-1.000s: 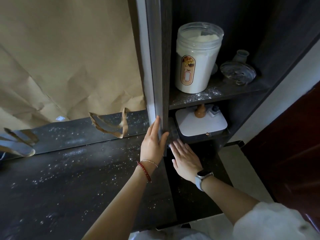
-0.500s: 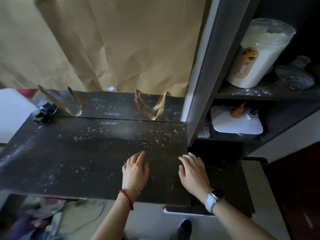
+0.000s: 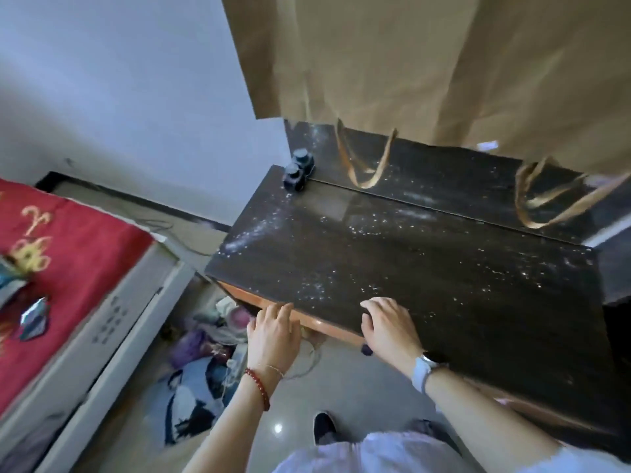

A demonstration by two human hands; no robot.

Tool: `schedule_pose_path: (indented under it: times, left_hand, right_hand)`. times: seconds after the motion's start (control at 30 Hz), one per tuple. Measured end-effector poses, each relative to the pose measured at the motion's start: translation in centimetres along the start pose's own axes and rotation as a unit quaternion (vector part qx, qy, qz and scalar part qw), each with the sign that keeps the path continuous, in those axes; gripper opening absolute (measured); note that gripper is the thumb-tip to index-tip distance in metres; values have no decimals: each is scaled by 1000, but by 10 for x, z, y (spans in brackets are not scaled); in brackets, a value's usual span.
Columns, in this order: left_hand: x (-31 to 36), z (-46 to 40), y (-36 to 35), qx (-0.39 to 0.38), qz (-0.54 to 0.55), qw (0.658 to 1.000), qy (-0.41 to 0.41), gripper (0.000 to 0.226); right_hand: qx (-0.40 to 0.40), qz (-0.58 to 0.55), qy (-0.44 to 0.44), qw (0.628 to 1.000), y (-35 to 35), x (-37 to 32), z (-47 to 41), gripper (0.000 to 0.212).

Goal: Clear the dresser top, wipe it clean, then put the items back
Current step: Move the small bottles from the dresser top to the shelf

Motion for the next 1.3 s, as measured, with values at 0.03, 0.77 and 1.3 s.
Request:
schedule_pose_path:
  times: [0.03, 0.77, 1.3]
  left_hand:
    - [-17, -1, 5, 2, -1, 1000, 9, 37]
    - [-123, -152, -46, -115, -74, 991, 8, 61]
    - [-123, -149, -47, -119, -50, 992, 1, 59]
  right_hand:
    - [-11, -1, 9, 1000, -8, -18, -4, 25]
    - [-7, 57, 14, 998, -35, -183, -321, 63]
    - [-15, -113, 12, 993, -38, -165, -275, 57]
Point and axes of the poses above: each hand's wrist, its own z-axis away from the middle knuckle, its own y-axis out of the back of the hand, x = y × z, the point moved 8 cm from there along -z, towards the middle knuckle, and after that the axes turned 14 degrees about -y, right-handed, at the moved point
